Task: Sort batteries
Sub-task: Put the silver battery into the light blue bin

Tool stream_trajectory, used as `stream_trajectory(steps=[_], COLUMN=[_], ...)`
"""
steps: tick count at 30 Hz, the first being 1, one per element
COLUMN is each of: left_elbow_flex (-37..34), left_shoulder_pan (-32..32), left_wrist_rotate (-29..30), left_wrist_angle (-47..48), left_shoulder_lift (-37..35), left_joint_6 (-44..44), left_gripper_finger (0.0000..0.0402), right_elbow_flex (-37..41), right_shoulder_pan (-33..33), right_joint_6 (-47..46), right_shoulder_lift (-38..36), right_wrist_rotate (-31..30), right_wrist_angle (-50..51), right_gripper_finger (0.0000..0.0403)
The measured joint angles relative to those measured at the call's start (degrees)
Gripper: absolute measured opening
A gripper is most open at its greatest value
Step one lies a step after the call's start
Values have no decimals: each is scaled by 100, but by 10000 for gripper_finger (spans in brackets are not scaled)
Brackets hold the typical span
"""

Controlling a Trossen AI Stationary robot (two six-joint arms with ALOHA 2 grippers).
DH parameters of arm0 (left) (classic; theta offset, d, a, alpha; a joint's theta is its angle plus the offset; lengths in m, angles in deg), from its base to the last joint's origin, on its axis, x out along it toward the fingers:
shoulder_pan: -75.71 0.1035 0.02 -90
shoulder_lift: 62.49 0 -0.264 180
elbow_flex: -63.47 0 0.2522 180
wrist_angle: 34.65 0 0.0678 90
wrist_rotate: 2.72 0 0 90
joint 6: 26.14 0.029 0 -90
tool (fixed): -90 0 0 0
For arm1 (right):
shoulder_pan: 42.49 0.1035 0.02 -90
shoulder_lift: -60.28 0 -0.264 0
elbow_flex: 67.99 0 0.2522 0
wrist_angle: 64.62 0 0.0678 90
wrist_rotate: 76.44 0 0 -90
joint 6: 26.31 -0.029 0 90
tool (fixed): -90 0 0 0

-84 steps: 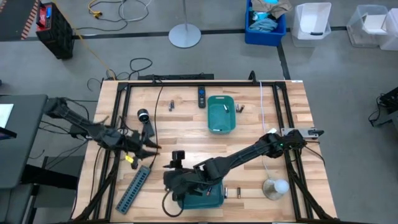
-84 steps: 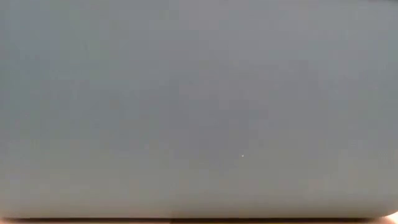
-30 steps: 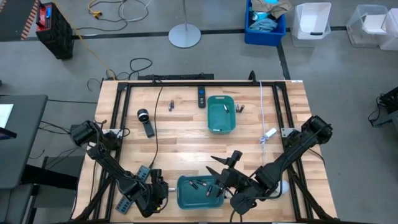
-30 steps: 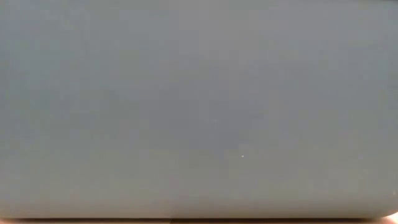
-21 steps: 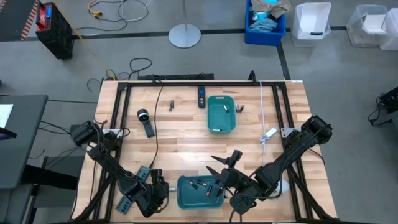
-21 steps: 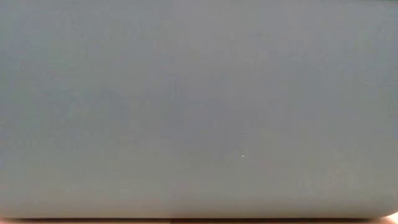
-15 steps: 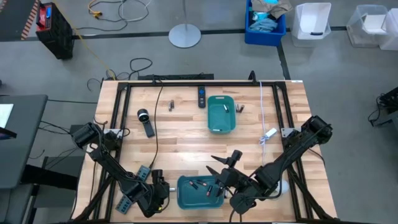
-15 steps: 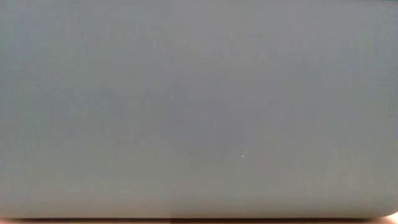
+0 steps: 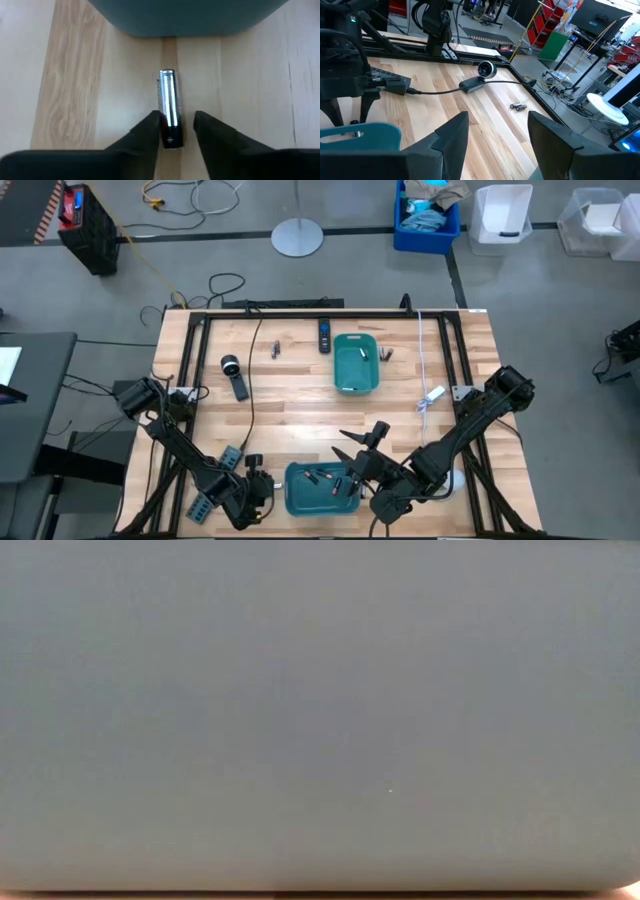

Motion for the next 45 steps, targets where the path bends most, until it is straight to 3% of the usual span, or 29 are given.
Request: stream_trajectory(steps=[7, 27, 38, 45], left_elbow_flex=[-7, -17, -48, -37], left_shoulder_pan=[15, 191, 639, 1059], left_wrist_rotate=[38, 446, 666, 751], left_wrist_angle=[45, 390, 1169, 1174], left_shoulder_lift=[8, -30, -531, -887], left_joint_6=[-66, -135, 268, 1020], left_gripper_finger=[40, 40, 42, 42], right_elbow_flex=[0, 0, 0, 0], right_shoulder_pan=[0, 4, 4, 6], right_joint_6=[15, 11, 11, 39], right_shoulder_lift=[0, 0, 0, -47], right_wrist_rotate=[0, 2, -102, -207], right_wrist_angle=[1, 69, 129, 275], right_gripper_finger=[221, 221, 221, 221])
